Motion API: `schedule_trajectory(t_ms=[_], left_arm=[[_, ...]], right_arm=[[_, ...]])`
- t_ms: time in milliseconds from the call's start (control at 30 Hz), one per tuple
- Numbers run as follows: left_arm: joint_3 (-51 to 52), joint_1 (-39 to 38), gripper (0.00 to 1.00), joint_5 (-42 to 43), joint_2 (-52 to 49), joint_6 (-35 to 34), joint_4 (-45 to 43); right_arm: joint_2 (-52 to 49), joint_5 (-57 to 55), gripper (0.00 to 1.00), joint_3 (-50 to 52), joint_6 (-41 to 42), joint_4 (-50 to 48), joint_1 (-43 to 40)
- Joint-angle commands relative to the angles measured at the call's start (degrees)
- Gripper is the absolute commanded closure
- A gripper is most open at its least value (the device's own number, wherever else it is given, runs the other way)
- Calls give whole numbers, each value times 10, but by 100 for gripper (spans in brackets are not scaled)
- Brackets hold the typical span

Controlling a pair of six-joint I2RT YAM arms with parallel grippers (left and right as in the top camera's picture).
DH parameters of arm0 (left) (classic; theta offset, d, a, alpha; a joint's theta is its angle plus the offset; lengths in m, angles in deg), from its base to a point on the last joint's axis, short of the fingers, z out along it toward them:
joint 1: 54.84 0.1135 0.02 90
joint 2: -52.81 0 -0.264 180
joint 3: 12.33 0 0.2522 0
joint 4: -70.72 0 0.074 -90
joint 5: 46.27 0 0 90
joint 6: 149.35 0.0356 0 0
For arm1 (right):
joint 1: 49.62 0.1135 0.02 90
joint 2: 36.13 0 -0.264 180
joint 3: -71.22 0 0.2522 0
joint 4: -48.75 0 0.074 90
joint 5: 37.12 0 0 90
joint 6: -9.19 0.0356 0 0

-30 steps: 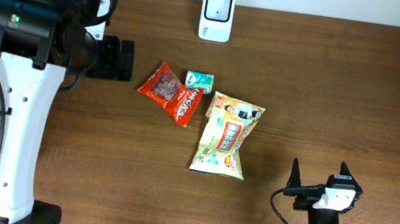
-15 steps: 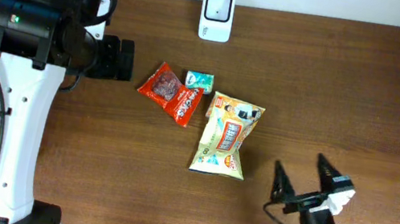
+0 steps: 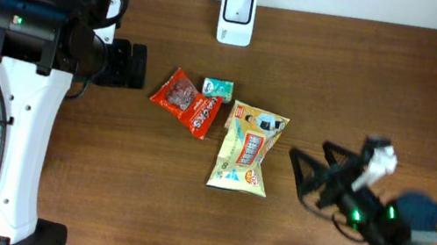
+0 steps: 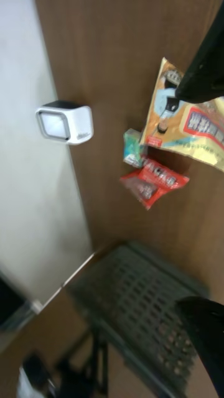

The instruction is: Scan the item barcode

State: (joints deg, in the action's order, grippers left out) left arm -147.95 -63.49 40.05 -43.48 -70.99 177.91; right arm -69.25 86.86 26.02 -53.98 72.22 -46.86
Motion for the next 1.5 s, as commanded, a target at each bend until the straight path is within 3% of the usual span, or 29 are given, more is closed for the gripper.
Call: schedule_trajectory(t_ms=[0,100,133,200,233,267,300,333,400,433,667,767,800,900,933,967,1067,1300,1367,1433,1467], left_arm=[[-1,1,1,-6,-3,-5,-1],[-1,1,1,-6,-3,-5,-1],[-1,1,1,-7,-3,-5,-1],[-1,0,1,-7,-3,-5,-1],[-1,0,1,-7,-3,-5,-1],[-1,1,1,-7,-3,-5,-1],[-1,1,1,-6,-3,-5,-1],[-1,1,1,-6,-3,-5,-1],[-1,1,1,-6,-3,-5,-1],[-1,1,1,-6,-3,-5,-1],[-1,0,1,-6,-3,-5,-1],[-1,1,1,-6,-3,-5,-1],[-1,1,1,-6,-3,-5,-1],[-1,1,1,-6,-3,-5,-1],[-1,1,1,-7,-3,-5,-1],[-1,1,1,-7,-3,-5,-1],[-1,1,1,-7,-3,-5,-1],[-1,1,1,-7,-3,-5,-1],[-1,1,1,-6,-3,-5,-1],[-1,1,1,-6,-3,-5,-1],[-1,1,1,-6,-3,-5,-1]], right_arm=[[-173,150,2,-60,59,-30,-2],[-267,245,2,-64,84,-140,-1],[-291,247,2,-81,84,-122,-1],[-320,210,2,-137,63,-23,3],[-339,108,5,-200,7,107,29],[-351,22,15,-236,-7,177,52],[-370,-87,33,-278,-11,246,92],[-393,-157,61,-303,8,273,133],[-422,-202,89,-304,75,265,174],[-451,-235,94,-304,109,263,199],[-697,-271,96,-304,126,264,219],[-706,-273,96,-310,123,291,218],[-701,-274,96,-322,106,314,216],[-681,-297,95,-454,13,505,201],[-681,-297,90,-486,-15,544,201],[-681,-294,78,-513,-43,585,203],[-683,-293,75,-503,-56,643,218],[-685,-224,70,-329,-39,462,301],[-685,-226,71,-302,-39,443,302],[-683,-224,92,-325,-41,465,302],[-683,-230,96,-360,-56,499,302]])
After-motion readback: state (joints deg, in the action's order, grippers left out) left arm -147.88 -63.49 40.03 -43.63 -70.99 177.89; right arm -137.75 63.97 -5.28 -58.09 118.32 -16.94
